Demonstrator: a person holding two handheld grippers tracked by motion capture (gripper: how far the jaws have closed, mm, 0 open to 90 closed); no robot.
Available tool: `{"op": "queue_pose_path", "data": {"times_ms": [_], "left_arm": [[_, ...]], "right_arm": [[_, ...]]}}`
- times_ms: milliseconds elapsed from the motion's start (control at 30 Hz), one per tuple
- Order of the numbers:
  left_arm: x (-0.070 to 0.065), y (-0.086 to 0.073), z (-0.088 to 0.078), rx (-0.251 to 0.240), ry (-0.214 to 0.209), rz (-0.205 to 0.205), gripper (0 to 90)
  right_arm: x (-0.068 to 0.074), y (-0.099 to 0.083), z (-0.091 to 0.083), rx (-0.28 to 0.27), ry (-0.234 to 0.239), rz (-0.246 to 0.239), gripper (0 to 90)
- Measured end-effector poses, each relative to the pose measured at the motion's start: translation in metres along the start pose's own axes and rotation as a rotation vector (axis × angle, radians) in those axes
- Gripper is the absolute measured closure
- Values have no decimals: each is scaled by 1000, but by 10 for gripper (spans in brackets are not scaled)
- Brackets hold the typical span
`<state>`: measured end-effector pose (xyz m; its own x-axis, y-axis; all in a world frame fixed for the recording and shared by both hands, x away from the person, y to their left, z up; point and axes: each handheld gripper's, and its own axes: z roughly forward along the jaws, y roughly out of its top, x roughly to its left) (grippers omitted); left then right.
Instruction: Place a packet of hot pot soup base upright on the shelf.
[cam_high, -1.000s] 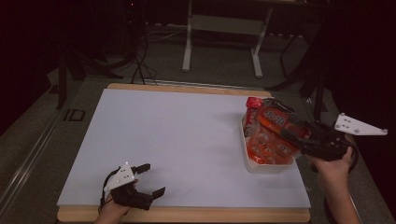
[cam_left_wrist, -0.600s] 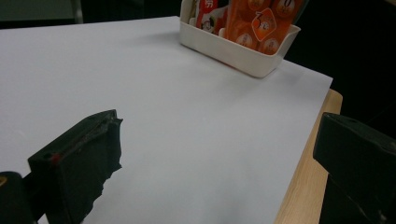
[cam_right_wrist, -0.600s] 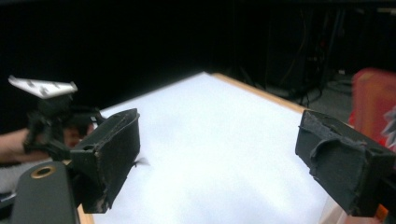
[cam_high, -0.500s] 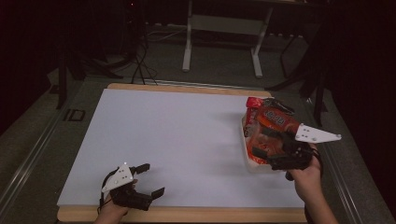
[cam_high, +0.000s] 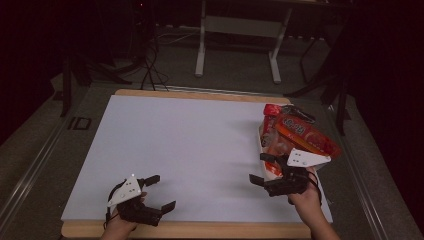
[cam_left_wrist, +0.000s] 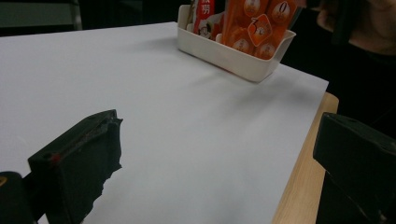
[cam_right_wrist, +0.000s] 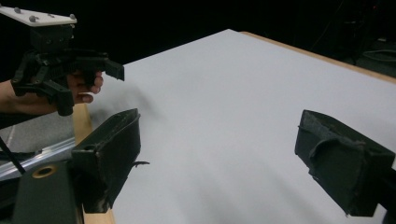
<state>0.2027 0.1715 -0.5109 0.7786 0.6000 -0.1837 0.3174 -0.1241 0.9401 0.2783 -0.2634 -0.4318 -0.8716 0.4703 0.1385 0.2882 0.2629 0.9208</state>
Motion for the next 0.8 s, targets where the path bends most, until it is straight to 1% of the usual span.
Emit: {"op": "queue_pose_path", "data": {"times_ms": [33,100,133,233,467,533,700,800], "left_arm": [[0,0,0,0,2,3,16],[-1,0,0,0,0,4,16],[-1,0,0,0,0,4,16],[-1,0,-1,-2,0,5,16],[-2,-1,0,-1,0,9,16],[-2,0,-1,-3,1,9,16],[-2,-1,-2,-9,6,12,16],[-2,-2,-1,-4,7,16,16]], "right_arm": [[0,-2,1,-2,8,9,137],[0,-6,1,-7,1,18,136],[0,-6,1,-7,1,18,136],[0,-16,0,3,-4,18,137],[1,-34,-7,2,-5,32,138],[2,-38,-9,9,-21,22,139],[2,-46,-9,35,-11,30,140],[3,-48,-7,50,-5,22,140]]}}
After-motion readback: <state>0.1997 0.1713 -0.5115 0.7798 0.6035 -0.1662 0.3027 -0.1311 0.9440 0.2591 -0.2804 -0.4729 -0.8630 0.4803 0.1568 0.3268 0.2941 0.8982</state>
